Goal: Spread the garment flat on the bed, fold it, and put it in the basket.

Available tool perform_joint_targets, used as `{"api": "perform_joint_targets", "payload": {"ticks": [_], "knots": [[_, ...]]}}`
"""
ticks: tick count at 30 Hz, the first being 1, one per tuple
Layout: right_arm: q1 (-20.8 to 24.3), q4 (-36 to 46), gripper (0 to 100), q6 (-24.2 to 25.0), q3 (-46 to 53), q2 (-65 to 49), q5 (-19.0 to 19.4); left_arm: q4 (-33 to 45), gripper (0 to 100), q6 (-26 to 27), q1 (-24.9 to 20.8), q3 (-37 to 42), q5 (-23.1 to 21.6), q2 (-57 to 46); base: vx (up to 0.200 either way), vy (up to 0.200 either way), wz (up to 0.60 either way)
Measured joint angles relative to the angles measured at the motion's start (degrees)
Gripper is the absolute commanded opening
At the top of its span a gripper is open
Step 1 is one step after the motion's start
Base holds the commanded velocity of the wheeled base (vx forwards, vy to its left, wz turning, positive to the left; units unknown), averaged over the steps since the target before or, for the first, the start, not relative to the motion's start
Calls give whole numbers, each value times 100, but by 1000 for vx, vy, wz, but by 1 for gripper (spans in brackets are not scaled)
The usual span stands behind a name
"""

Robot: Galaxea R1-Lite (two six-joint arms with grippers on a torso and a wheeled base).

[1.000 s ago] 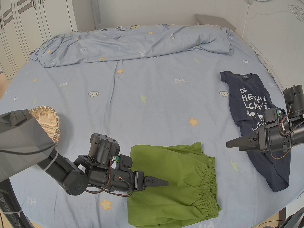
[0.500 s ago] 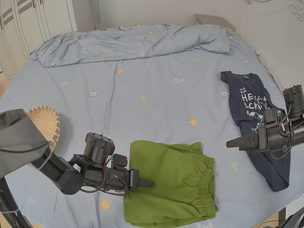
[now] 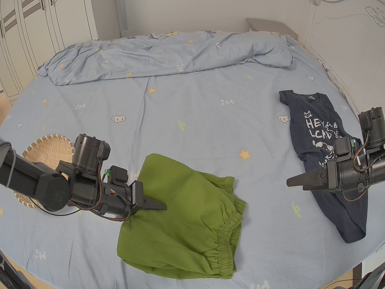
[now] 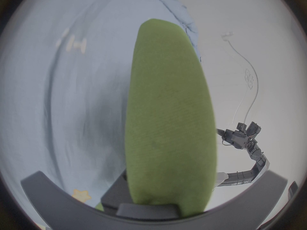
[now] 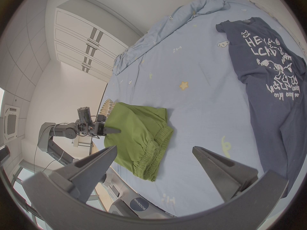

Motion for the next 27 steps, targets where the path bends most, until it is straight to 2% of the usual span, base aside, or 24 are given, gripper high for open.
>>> {"api": "perform_joint_targets", "payload": {"ticks": [6, 13, 27], "knots": [[0, 0, 100, 0, 0, 0, -2, 268, 0, 182, 88, -91, 2, -196, 0, 200, 0], [0, 2, 100, 0, -2, 0, -2, 1009, 0, 439, 39, -304, 6, -369, 0, 200, 0], [-2, 2, 100, 2, 0, 0, -2, 1069, 0, 488, -44, -416, 11, -433, 0, 200, 0]]}}
